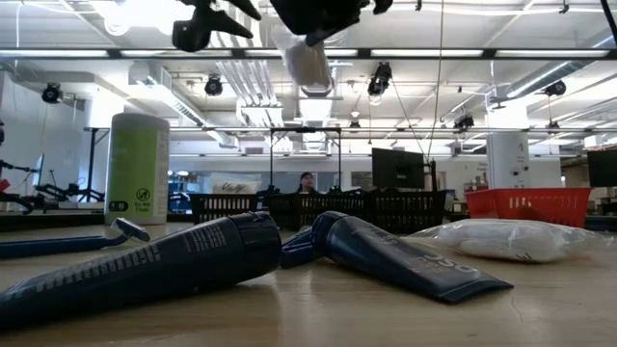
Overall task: Pick & Place Travel size toiletries
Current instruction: Put the cotton pack into the left black bin
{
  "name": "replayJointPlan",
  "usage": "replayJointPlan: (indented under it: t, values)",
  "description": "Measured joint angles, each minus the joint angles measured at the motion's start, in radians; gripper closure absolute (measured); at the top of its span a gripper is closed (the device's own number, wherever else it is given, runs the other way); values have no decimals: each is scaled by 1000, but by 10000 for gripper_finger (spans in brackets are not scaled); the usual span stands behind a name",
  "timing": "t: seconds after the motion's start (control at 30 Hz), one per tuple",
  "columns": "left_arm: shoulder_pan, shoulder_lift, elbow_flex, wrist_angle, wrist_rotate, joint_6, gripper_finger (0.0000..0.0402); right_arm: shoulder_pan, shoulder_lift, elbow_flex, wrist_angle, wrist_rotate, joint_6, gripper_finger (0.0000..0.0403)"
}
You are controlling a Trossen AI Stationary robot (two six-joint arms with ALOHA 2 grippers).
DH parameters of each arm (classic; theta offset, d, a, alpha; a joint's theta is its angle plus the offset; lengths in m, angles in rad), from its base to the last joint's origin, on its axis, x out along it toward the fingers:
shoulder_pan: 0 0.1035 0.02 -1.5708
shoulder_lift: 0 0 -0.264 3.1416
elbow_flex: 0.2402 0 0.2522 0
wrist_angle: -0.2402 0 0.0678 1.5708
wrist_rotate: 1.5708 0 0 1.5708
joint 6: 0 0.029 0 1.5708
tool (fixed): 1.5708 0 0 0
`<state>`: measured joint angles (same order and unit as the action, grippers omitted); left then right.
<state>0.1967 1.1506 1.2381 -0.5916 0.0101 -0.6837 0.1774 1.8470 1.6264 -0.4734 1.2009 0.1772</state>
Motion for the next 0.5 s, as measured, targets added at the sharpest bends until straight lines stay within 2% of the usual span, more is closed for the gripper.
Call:
replayJointPlan:
  t: [0.2, 0.37, 0.5]
  values:
    - [0, 33, 0, 233, -2, -36, 262, 7, 8, 0, 115, 154, -209, 380]
    - [6, 33, 0, 350, -116, -52, 262, 5, 16, 0, 148, 277, -341, 380]
    - [15, 33, 0, 435, -143, -67, 261, -13, 16, 0, 149, 357, -420, 380]
